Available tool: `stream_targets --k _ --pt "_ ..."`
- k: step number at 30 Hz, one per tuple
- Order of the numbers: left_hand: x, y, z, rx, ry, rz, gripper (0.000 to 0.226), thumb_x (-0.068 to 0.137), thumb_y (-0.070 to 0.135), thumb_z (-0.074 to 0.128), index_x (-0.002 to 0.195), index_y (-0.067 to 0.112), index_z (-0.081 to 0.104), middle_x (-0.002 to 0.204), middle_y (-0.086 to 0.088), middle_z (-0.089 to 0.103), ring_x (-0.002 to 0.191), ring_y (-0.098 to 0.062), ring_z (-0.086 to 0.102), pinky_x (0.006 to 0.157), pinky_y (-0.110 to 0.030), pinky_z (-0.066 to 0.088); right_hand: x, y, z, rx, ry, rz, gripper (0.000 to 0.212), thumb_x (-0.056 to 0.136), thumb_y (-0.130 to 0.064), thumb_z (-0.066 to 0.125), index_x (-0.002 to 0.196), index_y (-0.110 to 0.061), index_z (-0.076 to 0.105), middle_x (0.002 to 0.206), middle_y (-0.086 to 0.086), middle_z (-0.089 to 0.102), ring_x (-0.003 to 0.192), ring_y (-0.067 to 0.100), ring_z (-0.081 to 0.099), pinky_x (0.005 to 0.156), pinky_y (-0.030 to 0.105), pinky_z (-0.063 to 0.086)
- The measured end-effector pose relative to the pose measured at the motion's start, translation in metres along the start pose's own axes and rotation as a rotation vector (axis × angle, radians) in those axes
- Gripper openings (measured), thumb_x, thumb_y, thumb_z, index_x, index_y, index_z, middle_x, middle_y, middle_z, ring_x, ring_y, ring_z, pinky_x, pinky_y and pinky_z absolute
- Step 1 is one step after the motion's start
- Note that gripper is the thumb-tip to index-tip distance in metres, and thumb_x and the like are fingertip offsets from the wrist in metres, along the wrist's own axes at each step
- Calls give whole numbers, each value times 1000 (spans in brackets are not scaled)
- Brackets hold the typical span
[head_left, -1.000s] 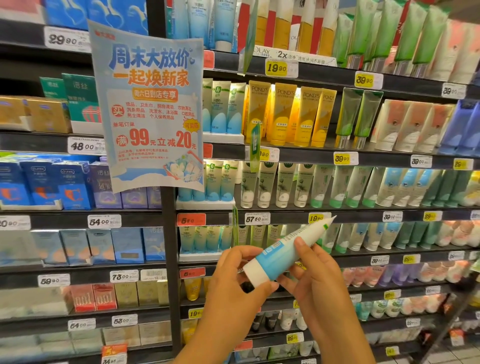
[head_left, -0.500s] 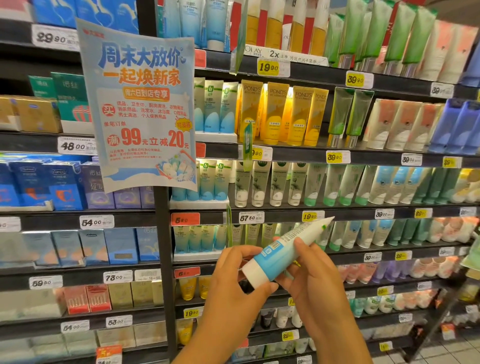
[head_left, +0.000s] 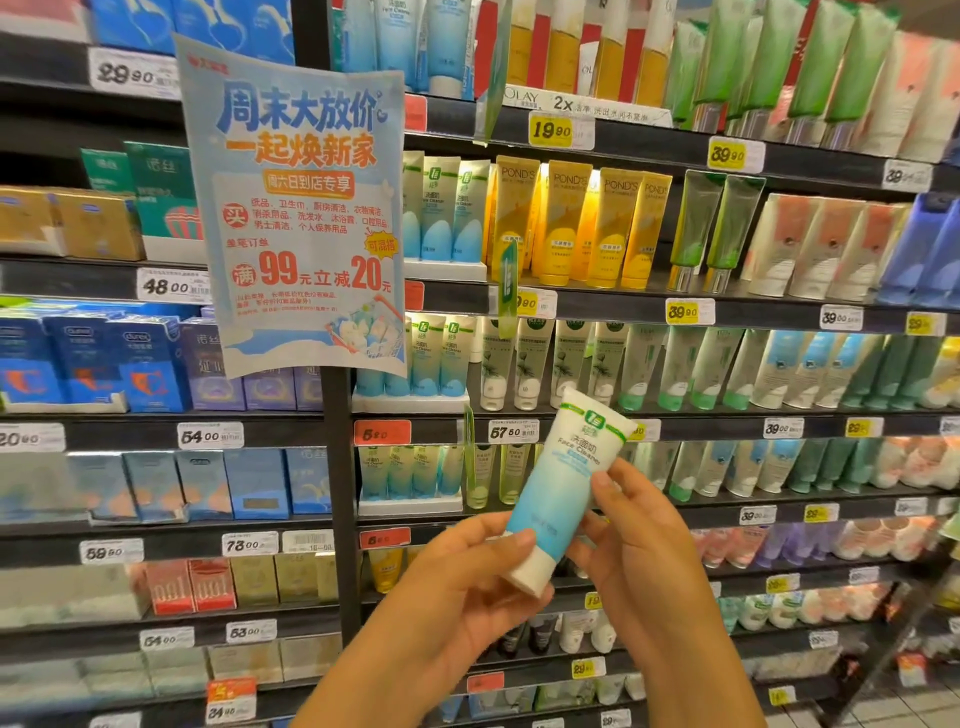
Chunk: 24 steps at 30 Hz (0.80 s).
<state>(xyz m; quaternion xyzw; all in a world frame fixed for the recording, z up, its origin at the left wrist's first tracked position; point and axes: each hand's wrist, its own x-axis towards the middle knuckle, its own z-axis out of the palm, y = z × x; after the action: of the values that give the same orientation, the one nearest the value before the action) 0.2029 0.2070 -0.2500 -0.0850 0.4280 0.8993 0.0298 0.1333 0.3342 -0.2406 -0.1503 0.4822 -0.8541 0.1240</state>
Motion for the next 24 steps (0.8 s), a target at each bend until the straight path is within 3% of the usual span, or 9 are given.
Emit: stream_targets --k 4,9,13,19,22,24 --pt "-6 6 5 -92 -49 -98 23 57 5 73 78 -5 74 81 -24 68 63 -28 66 56 -35 58 1 -2 0 28 19 48 29 73 -22 60 99 -10 64 84 5 74 74 21 69 61 35 58" --pt "-6 8 10 -162 -19 -186 55 51 3 77 102 -12 63 88 -28 65 64 -35 65 52 -38 58 2 -5 -2 19 53 123 34 70 -24 62 97 -4 64 80 10 73 73 25 68 61 37 58" --pt "-5 9 13 -169 -44 -188 34 51 3 78 81 -11 72 87 -28 66 67 -34 65 55 -39 59 2 -6 -3 27 57 147 37 70 -25 63 99 -1 64 84 14 73 78 29 67 64 40 58" --pt "-4 8 13 -62 -43 -125 21 53 4 77 71 -4 75 79 -25 69 66 -31 66 58 -38 59 4 -10 -4 22 47 116 29 77 -21 61 97 -1 64 80 11 73 78 28 68 67 40 58" --pt "0 8 13 47 -13 -74 37 52 1 76 88 -3 70 77 -21 71 66 -28 69 59 -37 59 5 -15 -3 -85 8 62 17 88 -15 55 99 -4 64 81 6 75 72 19 71 58 30 59" --pt "2 7 13 113 -4 -33 50 55 0 75 102 -1 61 82 -19 72 70 -27 69 67 -40 60 6 -19 -3 -164 -20 29 24 83 -18 59 103 -7 62 88 5 75 77 18 72 56 25 56"
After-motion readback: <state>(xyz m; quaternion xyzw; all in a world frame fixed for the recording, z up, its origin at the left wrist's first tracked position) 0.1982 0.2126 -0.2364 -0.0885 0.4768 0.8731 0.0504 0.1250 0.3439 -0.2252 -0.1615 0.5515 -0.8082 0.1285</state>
